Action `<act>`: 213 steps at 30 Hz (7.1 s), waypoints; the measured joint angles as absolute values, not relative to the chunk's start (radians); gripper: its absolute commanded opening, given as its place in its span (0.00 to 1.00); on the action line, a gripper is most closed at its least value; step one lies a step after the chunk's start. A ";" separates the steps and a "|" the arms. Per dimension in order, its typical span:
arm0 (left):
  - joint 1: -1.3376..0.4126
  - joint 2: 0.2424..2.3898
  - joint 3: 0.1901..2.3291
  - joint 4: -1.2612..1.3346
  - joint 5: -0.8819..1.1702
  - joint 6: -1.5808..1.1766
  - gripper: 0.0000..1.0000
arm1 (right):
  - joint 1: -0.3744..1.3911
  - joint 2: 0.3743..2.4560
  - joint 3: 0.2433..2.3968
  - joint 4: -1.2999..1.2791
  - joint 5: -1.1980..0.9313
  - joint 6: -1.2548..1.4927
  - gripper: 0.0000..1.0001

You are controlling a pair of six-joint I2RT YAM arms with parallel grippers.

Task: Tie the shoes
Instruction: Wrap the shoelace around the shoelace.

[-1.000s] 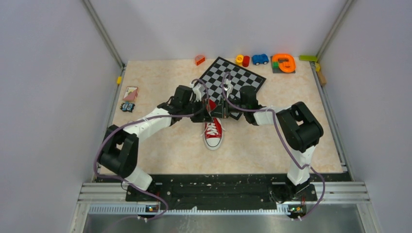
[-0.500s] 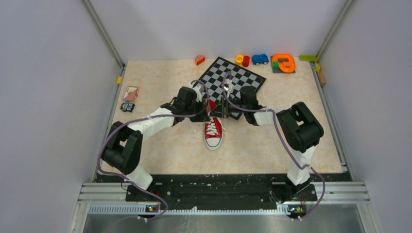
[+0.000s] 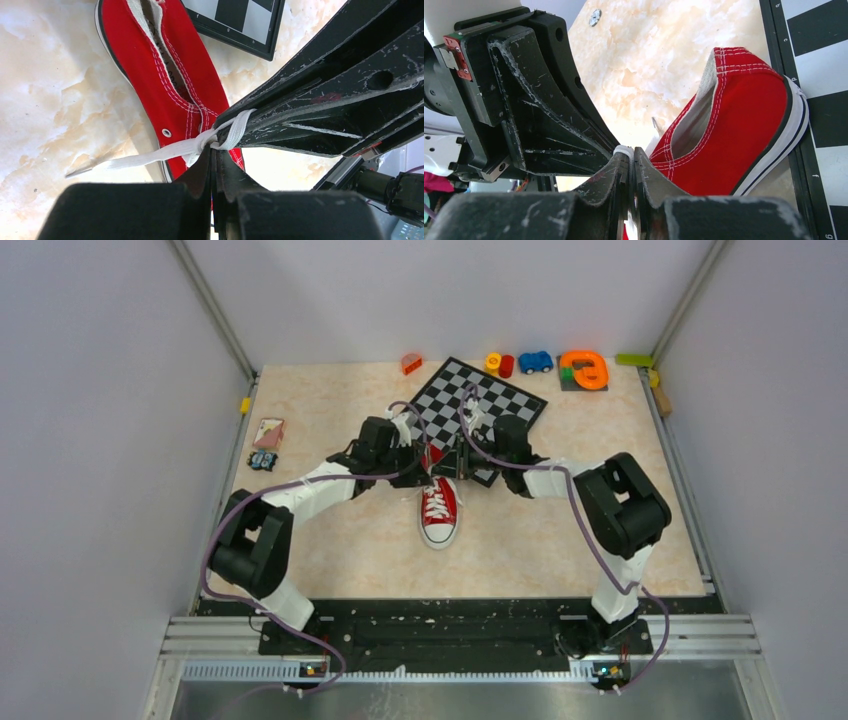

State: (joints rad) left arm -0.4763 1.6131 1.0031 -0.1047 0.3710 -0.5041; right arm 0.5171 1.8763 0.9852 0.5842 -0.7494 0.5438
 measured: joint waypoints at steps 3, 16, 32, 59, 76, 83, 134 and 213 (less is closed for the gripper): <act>-0.466 1.618 0.998 -0.095 0.390 -0.511 0.00 | 0.523 1.873 0.998 0.548 -0.730 0.544 0.11; -0.438 1.646 0.975 -0.021 0.430 -0.527 0.00 | 0.526 1.827 1.050 0.344 -0.635 0.511 0.57; -0.431 1.647 0.972 0.002 0.447 -0.529 0.00 | 0.489 1.664 1.045 0.201 -0.549 0.440 0.37; -0.406 1.647 0.953 0.032 0.509 -0.531 0.00 | 0.566 1.764 0.972 0.268 -0.585 0.293 0.26; -0.395 1.647 0.944 0.038 0.529 -0.542 0.00 | 0.603 1.804 1.040 0.206 -0.495 0.208 0.23; -0.394 1.647 0.944 0.045 0.543 -0.552 0.00 | 0.622 1.814 1.050 0.190 -0.471 0.174 0.00; -0.385 1.650 0.873 0.158 0.536 -0.681 0.00 | 0.626 1.783 1.031 0.193 -0.420 0.183 0.29; -0.356 1.652 0.841 0.220 0.618 -0.703 0.00 | 0.554 1.750 0.776 0.687 -0.550 0.360 0.39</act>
State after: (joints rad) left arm -0.3557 1.6520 0.8410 0.2199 0.6178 -0.7033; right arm 0.5541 1.7500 0.7765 0.6868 -0.5499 0.3595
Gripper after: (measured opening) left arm 0.006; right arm 0.387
